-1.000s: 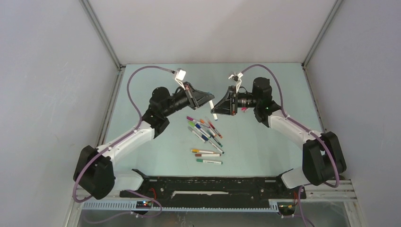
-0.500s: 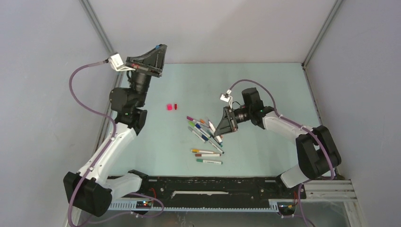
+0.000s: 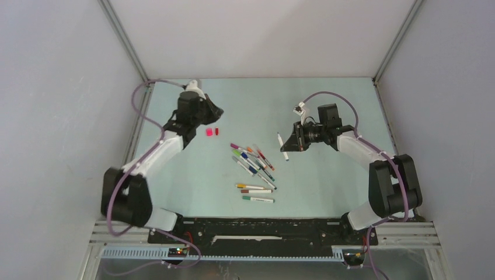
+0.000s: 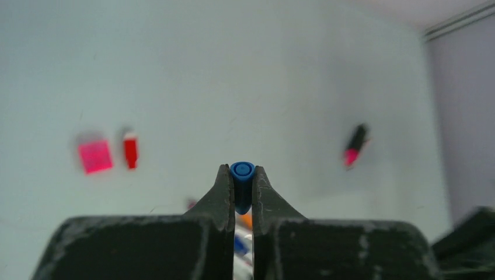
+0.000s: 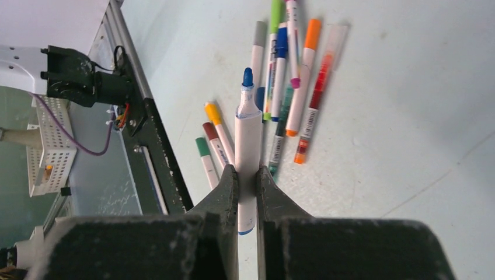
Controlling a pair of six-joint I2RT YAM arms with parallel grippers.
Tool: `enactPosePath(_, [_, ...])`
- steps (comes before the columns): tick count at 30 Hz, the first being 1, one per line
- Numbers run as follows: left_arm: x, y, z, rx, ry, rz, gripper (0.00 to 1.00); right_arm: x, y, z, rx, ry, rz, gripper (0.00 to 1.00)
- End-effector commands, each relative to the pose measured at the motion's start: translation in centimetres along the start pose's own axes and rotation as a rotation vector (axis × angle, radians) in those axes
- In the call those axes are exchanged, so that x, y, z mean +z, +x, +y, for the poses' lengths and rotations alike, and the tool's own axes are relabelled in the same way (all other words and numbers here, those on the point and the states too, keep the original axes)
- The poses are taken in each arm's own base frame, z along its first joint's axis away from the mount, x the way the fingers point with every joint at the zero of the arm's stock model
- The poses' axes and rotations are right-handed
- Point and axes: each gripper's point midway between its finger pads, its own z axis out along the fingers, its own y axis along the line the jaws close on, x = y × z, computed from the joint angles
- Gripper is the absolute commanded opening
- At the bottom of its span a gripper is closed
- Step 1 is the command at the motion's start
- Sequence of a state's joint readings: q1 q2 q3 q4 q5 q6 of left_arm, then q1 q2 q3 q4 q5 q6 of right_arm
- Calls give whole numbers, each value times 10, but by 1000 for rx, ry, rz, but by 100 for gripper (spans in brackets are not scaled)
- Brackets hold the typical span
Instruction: Open the pen caps
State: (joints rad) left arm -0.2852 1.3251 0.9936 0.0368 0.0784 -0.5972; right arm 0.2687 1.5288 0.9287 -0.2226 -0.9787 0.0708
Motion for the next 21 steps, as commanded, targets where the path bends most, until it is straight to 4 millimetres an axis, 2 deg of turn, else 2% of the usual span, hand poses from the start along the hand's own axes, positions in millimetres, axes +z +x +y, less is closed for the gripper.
enactPosePath(1, [20, 64, 58, 84, -221, 308, 0, -4, -13, -17, -11, 59, -23, 0])
enactPosePath(4, [37, 83, 78, 104, -291, 369, 0, -8, -16, -22, -10, 78, -32, 0])
enactPosePath(11, [74, 106, 96, 160, -374, 435, 4, -16, -17, -36, 19, 118, -50, 0])
enactPosePath(14, [85, 114, 104, 182, -406, 461, 6, -17, -18, -38, 25, 120, -53, 0])
enactPosePath(21, [96, 124, 118, 212, -452, 512, 13, -20, -20, -40, 28, 126, -63, 0])
